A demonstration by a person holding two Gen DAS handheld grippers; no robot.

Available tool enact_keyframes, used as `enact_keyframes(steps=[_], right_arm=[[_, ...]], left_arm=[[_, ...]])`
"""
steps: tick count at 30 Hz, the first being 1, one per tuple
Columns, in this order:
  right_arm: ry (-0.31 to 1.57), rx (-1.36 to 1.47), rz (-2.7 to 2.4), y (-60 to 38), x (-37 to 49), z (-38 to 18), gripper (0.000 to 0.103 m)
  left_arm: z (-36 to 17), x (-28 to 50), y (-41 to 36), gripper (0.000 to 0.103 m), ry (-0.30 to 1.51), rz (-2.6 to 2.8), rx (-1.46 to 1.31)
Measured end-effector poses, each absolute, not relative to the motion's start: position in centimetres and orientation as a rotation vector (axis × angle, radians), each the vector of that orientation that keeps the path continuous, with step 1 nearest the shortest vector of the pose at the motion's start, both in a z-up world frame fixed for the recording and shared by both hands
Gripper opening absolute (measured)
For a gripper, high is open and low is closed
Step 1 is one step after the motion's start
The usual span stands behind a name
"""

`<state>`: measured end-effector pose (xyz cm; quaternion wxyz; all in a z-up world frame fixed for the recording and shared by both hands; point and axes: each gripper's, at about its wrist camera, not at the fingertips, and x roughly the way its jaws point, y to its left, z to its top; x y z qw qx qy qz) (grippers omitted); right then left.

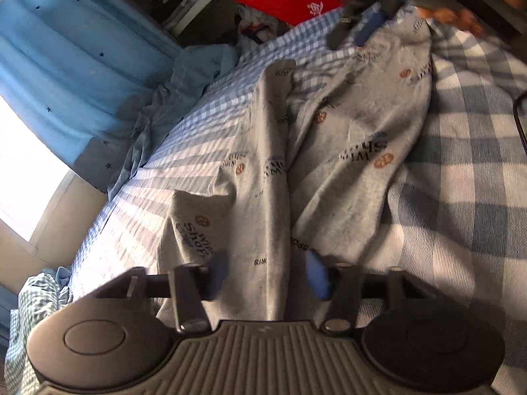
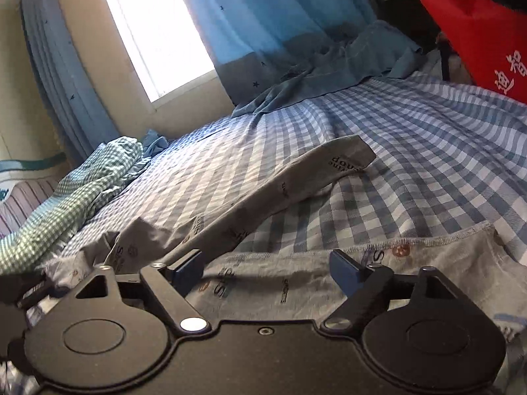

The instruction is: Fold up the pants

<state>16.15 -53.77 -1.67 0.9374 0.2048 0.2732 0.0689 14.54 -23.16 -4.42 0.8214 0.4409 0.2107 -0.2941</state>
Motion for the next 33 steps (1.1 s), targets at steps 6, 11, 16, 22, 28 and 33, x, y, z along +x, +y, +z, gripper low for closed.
enact_keyframes(steps=[6, 11, 16, 22, 28, 33], right_arm=[[0.632, 0.616, 0.054, -57.1, 24.7, -2.8, 0.056], [0.675, 0.806, 0.003, -58.7, 28.4, -4.9, 0.042], [0.629, 0.953, -0.111, -60.2, 29.6, -6.5, 0.012], [0.513, 0.917, -0.136, -61.8, 28.7, -3.7, 0.000], [0.401, 0.718, -0.036, -63.0, 22.1, 5.6, 0.000], [0.436, 0.628, -0.074, -63.7, 13.8, 6.0, 0.000]], left_arm=[[-4.0, 15.4, -22.2, 0.008, 0.509, -0.637, 0.877], [-2.5, 16.4, -21.2, 0.005, 0.543, -0.644, 0.741], [-1.2, 17.2, -20.3, 0.002, 0.563, -0.617, 0.635], [1.0, 17.9, -19.2, 0.001, 0.524, -0.600, 0.566], [3.5, 16.8, -18.2, 0.001, 0.469, -0.664, 0.510], [2.2, 14.3, -18.6, 0.001, 0.471, -0.752, 0.576]])
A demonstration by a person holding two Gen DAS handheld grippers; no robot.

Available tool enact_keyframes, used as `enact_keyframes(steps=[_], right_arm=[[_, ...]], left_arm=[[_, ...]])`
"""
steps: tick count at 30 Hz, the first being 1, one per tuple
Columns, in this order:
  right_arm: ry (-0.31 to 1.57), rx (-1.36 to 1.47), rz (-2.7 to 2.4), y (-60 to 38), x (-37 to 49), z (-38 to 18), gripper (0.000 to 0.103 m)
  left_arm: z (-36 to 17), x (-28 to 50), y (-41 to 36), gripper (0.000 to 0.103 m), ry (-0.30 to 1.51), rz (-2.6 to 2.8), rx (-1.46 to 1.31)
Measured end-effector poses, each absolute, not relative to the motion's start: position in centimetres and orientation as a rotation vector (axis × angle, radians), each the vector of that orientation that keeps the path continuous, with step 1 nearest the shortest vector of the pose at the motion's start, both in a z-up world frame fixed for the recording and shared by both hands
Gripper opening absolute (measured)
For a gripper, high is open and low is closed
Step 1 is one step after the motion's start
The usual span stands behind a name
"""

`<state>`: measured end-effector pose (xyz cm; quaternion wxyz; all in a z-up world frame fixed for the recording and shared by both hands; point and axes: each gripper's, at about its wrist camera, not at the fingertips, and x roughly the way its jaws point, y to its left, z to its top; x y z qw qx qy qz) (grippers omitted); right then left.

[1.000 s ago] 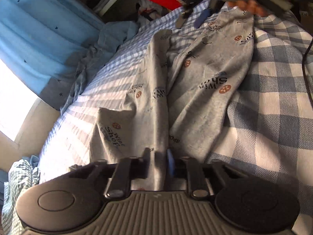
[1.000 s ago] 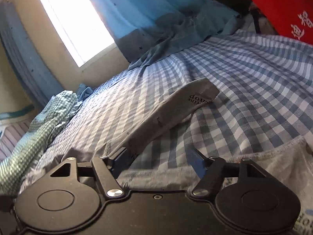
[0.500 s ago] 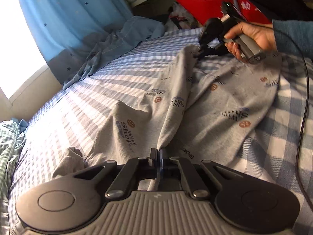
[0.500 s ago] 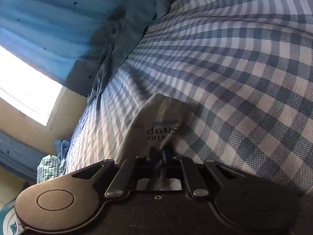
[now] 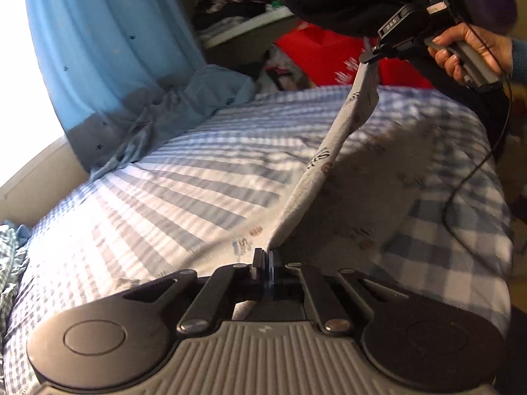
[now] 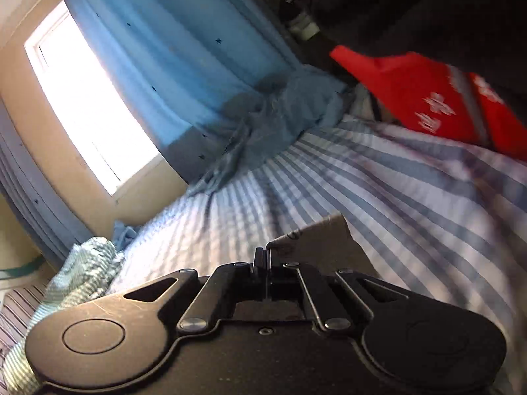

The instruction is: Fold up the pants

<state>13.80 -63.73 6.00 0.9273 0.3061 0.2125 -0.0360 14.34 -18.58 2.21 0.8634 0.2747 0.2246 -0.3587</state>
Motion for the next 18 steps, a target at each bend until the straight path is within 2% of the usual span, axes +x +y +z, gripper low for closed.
enact_keyframes(steps=[6, 9, 14, 16, 18], right_arm=[[0.536, 0.651, -0.154, -63.4, 8.1, -1.6, 0.000], [0.532, 0.668, -0.151, -62.8, 6.4, -3.6, 0.001], [0.491, 0.783, -0.136, -63.8, 5.1, -4.1, 0.031], [0.475, 0.852, -0.143, -64.6, 5.0, -4.3, 0.032], [0.477, 0.926, -0.180, -65.3, 5.5, -4.4, 0.026]], left_arm=[[-1.5, 13.1, -19.3, 0.001, 0.545, -0.775, 0.645], [-1.9, 12.8, -19.3, 0.001, 0.542, -0.773, 0.667], [-1.7, 12.7, -19.4, 0.001, 0.544, -0.771, 0.669], [-1.8, 12.7, -19.4, 0.001, 0.543, -0.769, 0.669], [-1.9, 12.6, -19.3, 0.001, 0.548, -0.764, 0.664]])
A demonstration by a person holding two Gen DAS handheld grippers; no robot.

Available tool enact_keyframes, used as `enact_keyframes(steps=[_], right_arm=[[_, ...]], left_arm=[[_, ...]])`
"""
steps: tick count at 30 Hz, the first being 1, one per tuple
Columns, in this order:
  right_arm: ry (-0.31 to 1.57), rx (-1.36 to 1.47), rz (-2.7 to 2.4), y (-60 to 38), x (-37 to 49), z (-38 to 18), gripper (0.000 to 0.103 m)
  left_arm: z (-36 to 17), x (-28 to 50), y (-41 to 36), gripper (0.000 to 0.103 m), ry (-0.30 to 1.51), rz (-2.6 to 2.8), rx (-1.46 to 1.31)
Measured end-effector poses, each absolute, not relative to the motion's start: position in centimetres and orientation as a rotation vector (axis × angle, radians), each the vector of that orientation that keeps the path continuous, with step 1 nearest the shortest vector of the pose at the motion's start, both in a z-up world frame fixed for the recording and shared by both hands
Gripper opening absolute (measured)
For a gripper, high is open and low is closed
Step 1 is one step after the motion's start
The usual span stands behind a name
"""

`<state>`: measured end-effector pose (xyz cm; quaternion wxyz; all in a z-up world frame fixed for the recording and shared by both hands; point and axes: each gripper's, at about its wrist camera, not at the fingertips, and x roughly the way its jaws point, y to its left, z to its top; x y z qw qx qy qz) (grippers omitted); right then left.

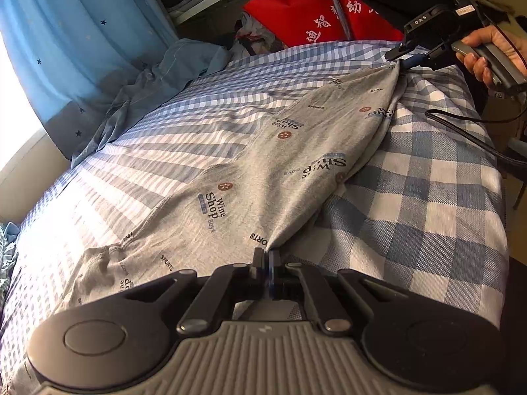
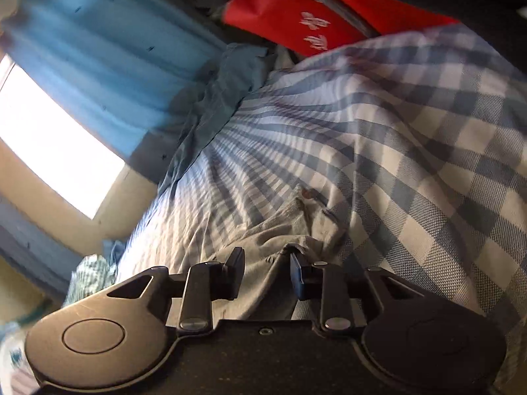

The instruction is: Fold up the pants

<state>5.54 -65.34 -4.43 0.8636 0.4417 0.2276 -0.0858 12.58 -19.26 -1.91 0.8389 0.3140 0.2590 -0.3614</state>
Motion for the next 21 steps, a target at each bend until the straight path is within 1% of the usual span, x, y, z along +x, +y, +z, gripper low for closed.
enact_keyframes(steps=[2, 5, 9, 12, 13, 15, 18, 21], right_arm=[[0.502, 0.904, -0.237, -65.4, 6.6, -4.2, 0.000], [0.493, 0.748, -0.244, -64.6, 8.4, -2.6, 0.000], [0.323, 0.501, -0.166, -62.4, 8.2, 1.8, 0.000], [0.270, 0.340, -0.149, -61.1, 7.0, 3.3, 0.000], [0.281, 0.307, -0.153, -61.0, 6.7, 2.9, 0.000], [0.365, 0.285, -0.178, -61.4, 6.5, 0.7, 0.000], [0.491, 0.322, -0.212, -62.4, 6.1, -2.9, 0.000], [0.506, 0.349, -0.222, -62.4, 5.2, -4.2, 0.000]], left_arm=[[-2.1, 12.5, -19.2, 0.001, 0.550, -0.757, 0.655], [-2.0, 12.5, -19.1, 0.001, 0.540, -0.745, 0.639], [-1.7, 12.3, -18.8, 0.001, 0.526, -0.739, 0.613], [-1.8, 12.3, -18.7, 0.001, 0.526, -0.746, 0.603], [-2.0, 12.4, -18.7, 0.001, 0.532, -0.749, 0.605], [-2.3, 12.4, -18.8, 0.001, 0.544, -0.755, 0.609], [-2.7, 12.4, -18.9, 0.001, 0.558, -0.767, 0.618], [-2.8, 12.3, -18.8, 0.002, 0.565, -0.781, 0.619]])
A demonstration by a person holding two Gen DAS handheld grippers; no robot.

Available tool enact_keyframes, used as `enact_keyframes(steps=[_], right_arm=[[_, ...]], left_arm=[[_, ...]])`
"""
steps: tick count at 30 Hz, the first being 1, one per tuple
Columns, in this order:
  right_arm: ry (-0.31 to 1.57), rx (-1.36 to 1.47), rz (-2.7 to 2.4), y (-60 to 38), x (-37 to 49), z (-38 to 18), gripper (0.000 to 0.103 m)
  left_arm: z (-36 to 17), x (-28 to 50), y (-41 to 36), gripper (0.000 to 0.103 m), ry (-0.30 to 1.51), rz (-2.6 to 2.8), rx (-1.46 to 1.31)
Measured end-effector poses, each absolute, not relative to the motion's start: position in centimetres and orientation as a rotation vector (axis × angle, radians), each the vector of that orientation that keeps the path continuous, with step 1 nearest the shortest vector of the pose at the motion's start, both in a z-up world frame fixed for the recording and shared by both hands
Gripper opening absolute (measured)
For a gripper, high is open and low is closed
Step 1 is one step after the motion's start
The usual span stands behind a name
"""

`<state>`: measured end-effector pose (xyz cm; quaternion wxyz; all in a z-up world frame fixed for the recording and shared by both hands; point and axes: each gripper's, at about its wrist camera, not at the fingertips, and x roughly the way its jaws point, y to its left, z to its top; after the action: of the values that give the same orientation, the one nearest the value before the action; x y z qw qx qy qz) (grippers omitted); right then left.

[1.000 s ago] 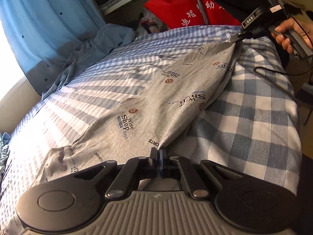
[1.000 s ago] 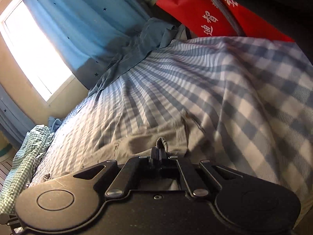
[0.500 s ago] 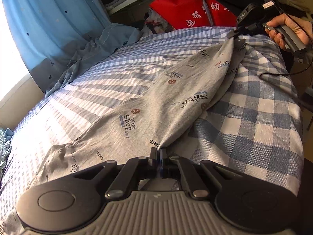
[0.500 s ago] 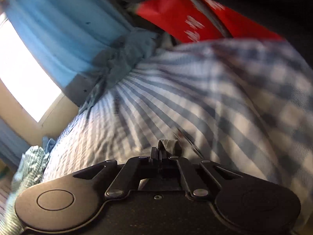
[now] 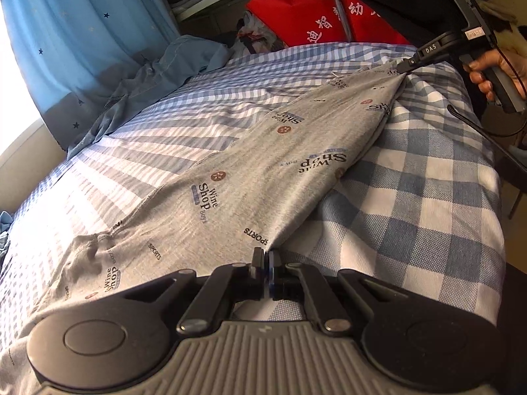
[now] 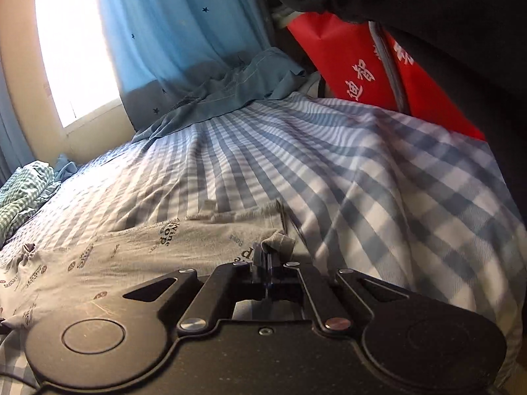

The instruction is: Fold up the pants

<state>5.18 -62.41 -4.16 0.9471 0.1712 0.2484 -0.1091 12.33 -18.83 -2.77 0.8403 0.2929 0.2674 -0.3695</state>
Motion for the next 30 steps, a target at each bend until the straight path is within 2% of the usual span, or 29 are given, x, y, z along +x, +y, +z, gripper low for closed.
enact_keyframes(steps=[2, 3, 4, 5, 6, 7, 8, 10, 11, 16, 18, 20, 25, 30], right_arm=[[0.510, 0.330, -0.230, -62.0, 5.0, -4.2, 0.002], [0.519, 0.325, -0.241, -62.1, 5.0, -4.1, 0.006], [0.529, 0.326, -0.250, -62.1, 5.1, -4.0, 0.016], [0.532, 0.320, -0.261, -62.1, 5.1, -3.8, 0.021], [0.529, 0.291, -0.277, -62.0, 5.2, -3.4, 0.024], [0.525, 0.243, -0.299, -61.8, 5.4, -2.9, 0.032], [0.520, 0.208, -0.313, -61.6, 5.6, -2.5, 0.042], [0.522, 0.169, -0.319, -61.5, 6.7, -1.7, 0.057], [0.532, 0.163, -0.306, -61.5, 7.6, -1.4, 0.062], [0.640, 0.069, -0.270, -60.8, 12.7, -2.5, 0.066], [0.705, 0.023, -0.285, -60.9, 14.3, -3.9, 0.070], [0.711, 0.002, -0.320, -61.2, 14.7, -4.7, 0.088], [0.651, -0.060, -0.410, -59.6, 14.9, -2.3, 0.087], [0.576, -0.072, -0.121, -51.5, 18.8, 1.8, 0.096]], left_arm=[[-2.8, 12.5, -18.7, 0.003, 0.579, -0.796, 0.606], [-2.8, 12.5, -18.6, 0.005, 0.584, -0.801, 0.599], [-2.7, 12.6, -18.6, 0.006, 0.590, -0.807, 0.585], [-2.7, 12.6, -18.5, 0.007, 0.594, -0.808, 0.567], [-2.6, 12.6, -18.3, 0.015, 0.600, -0.810, 0.544], [-2.4, 12.7, -18.2, 0.025, 0.612, -0.822, 0.509], [-2.2, 12.7, -17.9, 0.031, 0.618, -0.832, 0.479], [-1.8, 12.6, -17.6, 0.061, 0.615, -0.830, 0.427], [-1.7, 12.5, -17.4, 0.065, 0.608, -0.824, 0.404], [-0.9, 13.1, -15.8, 0.087, 0.610, -0.733, 0.283], [-0.9, 13.8, -14.3, 0.090, 0.619, -0.665, 0.239], [-1.0, 14.5, -12.6, 0.090, 0.645, -0.597, 0.200], [-0.5, 15.3, -5.9, 0.092, 0.647, -0.422, 0.160], [0.5, 17.0, 1.9, 0.093, 0.637, -0.262, 0.079]])
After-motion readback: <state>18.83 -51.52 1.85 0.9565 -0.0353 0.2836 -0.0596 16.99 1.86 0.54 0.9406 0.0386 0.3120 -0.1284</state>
